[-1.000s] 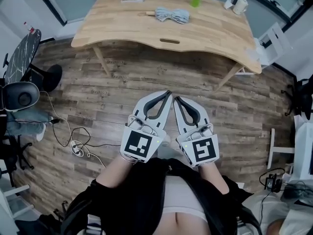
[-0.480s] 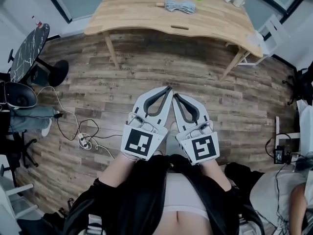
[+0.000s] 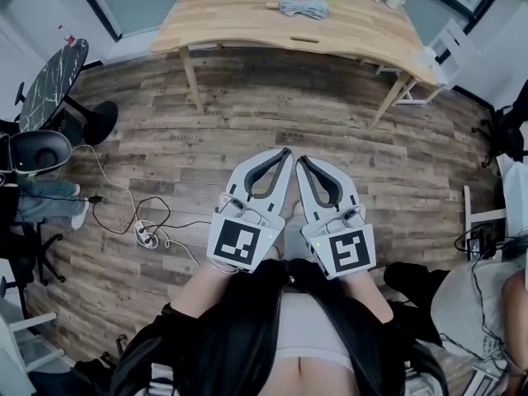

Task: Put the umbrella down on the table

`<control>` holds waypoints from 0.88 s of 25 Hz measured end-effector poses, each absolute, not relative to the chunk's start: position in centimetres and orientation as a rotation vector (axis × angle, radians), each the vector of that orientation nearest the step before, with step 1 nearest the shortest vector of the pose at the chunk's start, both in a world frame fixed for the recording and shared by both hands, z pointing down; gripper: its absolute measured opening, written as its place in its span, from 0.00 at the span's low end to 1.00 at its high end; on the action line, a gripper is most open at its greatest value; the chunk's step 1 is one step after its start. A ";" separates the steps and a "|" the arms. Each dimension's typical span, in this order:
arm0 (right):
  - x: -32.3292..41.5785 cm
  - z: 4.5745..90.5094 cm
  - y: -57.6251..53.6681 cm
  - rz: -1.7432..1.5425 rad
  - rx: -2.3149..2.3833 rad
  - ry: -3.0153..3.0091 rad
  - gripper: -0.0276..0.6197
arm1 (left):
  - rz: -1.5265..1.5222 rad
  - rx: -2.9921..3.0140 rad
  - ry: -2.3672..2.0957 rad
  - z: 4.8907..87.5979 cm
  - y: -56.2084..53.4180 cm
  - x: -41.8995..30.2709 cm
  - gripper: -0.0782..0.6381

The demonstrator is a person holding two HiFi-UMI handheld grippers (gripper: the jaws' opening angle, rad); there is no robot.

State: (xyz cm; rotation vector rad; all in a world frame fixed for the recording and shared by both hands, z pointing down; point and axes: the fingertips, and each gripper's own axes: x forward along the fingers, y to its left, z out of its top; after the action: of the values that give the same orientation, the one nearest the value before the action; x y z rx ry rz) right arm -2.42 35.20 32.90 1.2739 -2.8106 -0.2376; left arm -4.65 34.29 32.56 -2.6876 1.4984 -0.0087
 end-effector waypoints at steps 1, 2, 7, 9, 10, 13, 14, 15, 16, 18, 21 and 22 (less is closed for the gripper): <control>-2.4 32.8 35.6 -0.241 1.279 -2.810 0.09 | -0.011 -2.688 1.497 32.6 34.6 -4.7 0.12; -2.3 32.7 35.9 -0.246 1.285 -2.810 0.09 | -0.013 -2.687 1.495 32.6 34.9 -4.7 0.12; -1.3 32.7 36.7 -0.257 1.293 -2.801 0.09 | -0.014 -2.674 1.481 32.4 35.7 -4.0 0.12; -0.8 32.6 37.0 -0.256 1.296 -2.804 0.09 | -0.023 -2.667 1.481 32.2 35.9 -3.6 0.12; -0.6 32.5 37.1 -0.260 1.298 -2.805 0.09 | -0.024 -2.666 1.485 32.1 35.9 -3.5 0.12; -0.2 32.2 37.2 -0.267 1.301 -2.806 0.09 | -0.018 -2.667 1.496 31.9 35.8 -3.1 0.12; -0.1 32.1 37.3 -0.247 1.305 -2.807 0.09 | -0.014 -2.671 1.496 31.8 35.8 -2.8 0.12; 0.2 32.1 37.5 -0.221 1.311 -2.809 0.09 | -0.010 -2.678 1.494 31.8 35.9 -2.5 0.12; 0.4 32.1 37.7 -0.207 1.315 -2.809 0.09 | -0.007 -2.682 1.493 31.9 36.0 -2.1 0.12; 1.2 32.1 38.2 -0.218 1.325 -2.799 0.09 | -0.011 -2.687 1.488 32.2 36.2 -1.2 0.12; 2.5 32.4 38.5 -0.218 1.353 -2.779 0.09 | -0.026 -2.701 1.470 32.7 36.5 0.0 0.12; 2.8 32.4 38.5 -0.218 1.359 -2.776 0.09 | -0.026 -2.704 1.468 32.7 36.6 0.1 0.12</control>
State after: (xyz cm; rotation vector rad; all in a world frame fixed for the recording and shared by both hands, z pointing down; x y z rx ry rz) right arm 2.78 38.48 32.37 1.3586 -2.7761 -0.2184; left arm 0.15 36.56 32.67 -2.7036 1.4684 -0.0265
